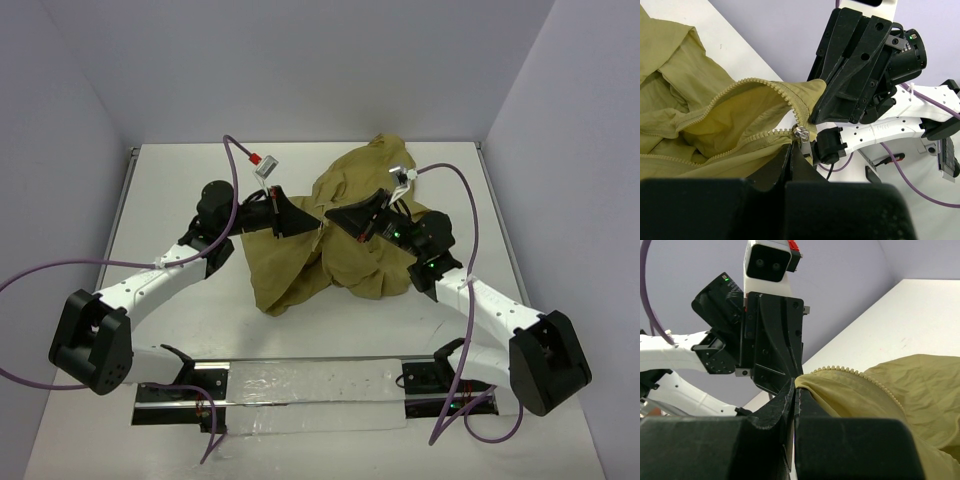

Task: Zip up the jacket

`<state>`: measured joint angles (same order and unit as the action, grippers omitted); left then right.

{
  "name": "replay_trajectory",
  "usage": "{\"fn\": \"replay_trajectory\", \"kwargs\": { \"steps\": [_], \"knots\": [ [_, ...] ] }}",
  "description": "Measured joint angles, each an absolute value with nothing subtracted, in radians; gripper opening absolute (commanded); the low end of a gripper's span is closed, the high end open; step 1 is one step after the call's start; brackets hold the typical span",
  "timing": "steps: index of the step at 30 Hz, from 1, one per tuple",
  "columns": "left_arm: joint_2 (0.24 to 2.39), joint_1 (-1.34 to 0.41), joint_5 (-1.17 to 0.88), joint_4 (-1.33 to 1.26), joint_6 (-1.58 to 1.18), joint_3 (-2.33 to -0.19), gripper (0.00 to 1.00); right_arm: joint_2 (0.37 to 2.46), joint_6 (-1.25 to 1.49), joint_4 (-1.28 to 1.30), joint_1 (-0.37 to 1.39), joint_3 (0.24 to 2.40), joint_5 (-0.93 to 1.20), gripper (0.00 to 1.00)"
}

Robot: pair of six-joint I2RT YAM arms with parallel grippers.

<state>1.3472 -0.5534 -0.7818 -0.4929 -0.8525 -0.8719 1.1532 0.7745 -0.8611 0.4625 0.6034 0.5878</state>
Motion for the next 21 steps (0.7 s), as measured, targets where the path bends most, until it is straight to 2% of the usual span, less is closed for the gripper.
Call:
{"fn": "replay_trajectory", "kwargs": {
  "steps": [14, 15, 16, 17, 21],
  "knots": [
    [1.347, -0.553, -0.783, -0.485, -0.853, -0.872, 0.00, 1.144, 0.733, -0.808, 0.463, 0.602, 0.551, 0.02],
    [1.347, -0.553, -0.783, -0.480, -0.853, -0.872, 0.00, 1.144, 0.731, -0.801, 0.463, 0.602, 0.550, 0.13],
    [1.347, -0.553, -0.783, -0.471, -0.853, -0.872, 0.00, 1.144, 0.729, -0.790, 0.463, 0.602, 0.550, 0.30],
    [1.347, -0.553, -0.783, -0.461, -0.853, -0.872, 0.00, 1.145, 0.726, -0.778, 0.463, 0.603, 0.550, 0.42],
    [1.347, -0.560, -0.813, -0.390, -0.841, -0.879, 0.00, 1.145, 0.696, -0.684, 0.463, 0.618, 0.532, 0.48]
  ]
}}
